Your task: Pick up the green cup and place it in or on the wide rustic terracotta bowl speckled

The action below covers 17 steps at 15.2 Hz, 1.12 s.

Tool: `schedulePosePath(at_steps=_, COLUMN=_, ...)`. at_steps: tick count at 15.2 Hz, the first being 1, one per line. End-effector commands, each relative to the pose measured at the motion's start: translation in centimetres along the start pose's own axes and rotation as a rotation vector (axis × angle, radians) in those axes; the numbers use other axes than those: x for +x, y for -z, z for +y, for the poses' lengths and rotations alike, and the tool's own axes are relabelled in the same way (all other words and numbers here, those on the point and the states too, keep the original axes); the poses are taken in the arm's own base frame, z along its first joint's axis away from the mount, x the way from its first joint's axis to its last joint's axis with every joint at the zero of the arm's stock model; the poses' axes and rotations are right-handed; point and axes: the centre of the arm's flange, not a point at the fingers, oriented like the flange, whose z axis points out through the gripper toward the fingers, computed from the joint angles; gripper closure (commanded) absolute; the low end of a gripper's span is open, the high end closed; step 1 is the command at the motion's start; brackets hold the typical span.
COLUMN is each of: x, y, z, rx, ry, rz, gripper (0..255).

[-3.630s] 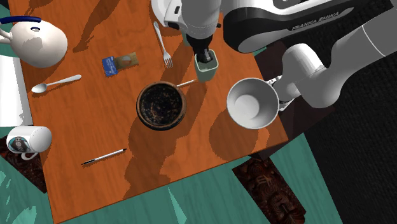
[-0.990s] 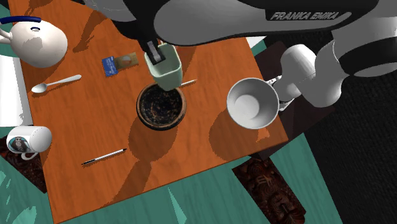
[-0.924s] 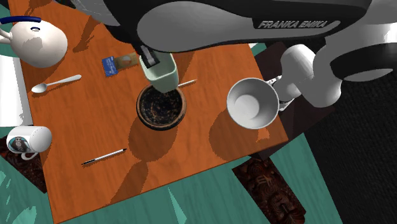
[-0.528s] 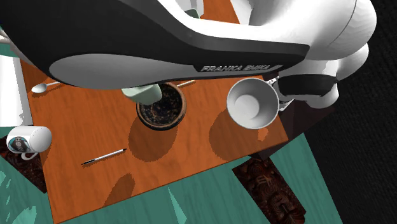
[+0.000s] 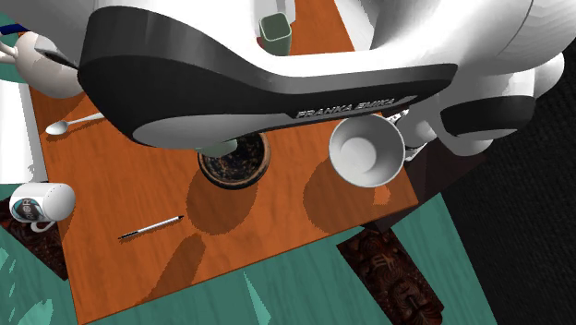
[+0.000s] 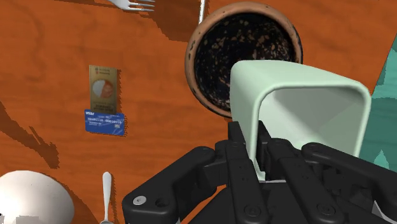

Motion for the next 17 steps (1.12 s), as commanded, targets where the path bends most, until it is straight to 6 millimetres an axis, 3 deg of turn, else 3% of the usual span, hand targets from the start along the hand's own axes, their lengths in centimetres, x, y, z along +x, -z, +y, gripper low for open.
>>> schedulePosePath(at_steps=1, x=-0.1, y=-1.1, z=0.0, rx=-0.001, ry=0.001, rz=0.001, gripper=255)
schedulePosePath(at_steps=14, x=-0.3, y=-7.9, z=0.1, rx=-0.001, ry=0.001, rz=0.001, gripper=255)
schedulePosePath(at_steps=17, x=-0.3, y=-8.3, z=0.1, rx=-0.001, ry=0.001, rz=0.001, gripper=255)
